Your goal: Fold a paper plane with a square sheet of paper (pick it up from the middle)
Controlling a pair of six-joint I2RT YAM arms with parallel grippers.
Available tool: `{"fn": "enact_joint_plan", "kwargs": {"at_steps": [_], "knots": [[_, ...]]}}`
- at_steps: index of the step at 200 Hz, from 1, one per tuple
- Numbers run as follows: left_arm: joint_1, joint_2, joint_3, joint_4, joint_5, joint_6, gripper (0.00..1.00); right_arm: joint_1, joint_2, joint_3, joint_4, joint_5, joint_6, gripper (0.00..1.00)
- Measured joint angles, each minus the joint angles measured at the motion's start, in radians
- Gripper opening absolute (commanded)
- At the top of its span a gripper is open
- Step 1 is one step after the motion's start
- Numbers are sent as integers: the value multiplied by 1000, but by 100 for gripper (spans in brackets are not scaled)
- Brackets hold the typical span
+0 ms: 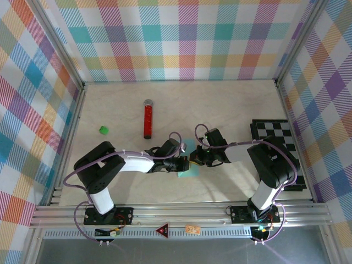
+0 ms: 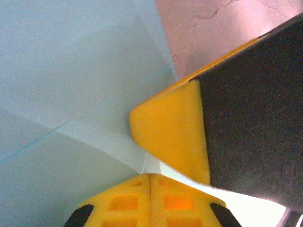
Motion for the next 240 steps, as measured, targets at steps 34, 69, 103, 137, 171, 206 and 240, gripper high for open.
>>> {"fn": "enact_joint_plan", "kwargs": {"at_steps": [34, 69, 103, 137, 171, 206, 240], "knots": [[-1, -72, -69, -28, 3, 32, 0, -1, 1, -3, 5, -2, 0, 0], [-7, -140, -114, -98, 18, 93, 0, -2, 1, -4, 7, -3, 0, 0], [-19, -172, -113, -179, 11, 159, 0, -2, 1, -4, 7, -3, 0, 0], [-28, -217, -120, -259, 0, 187, 0, -2, 1, -4, 7, -4, 0, 0], [-28, -283, -140, -250, -5, 160, 0, -4, 1, -6, 14, -8, 0, 0], [-28, -243, -96, -177, -5, 124, 0, -5, 1, -8, 16, -10, 0, 0], [-28, -130, -21, -133, -6, 111, 0, -5, 1, -9, 19, -12, 0, 0]]}}
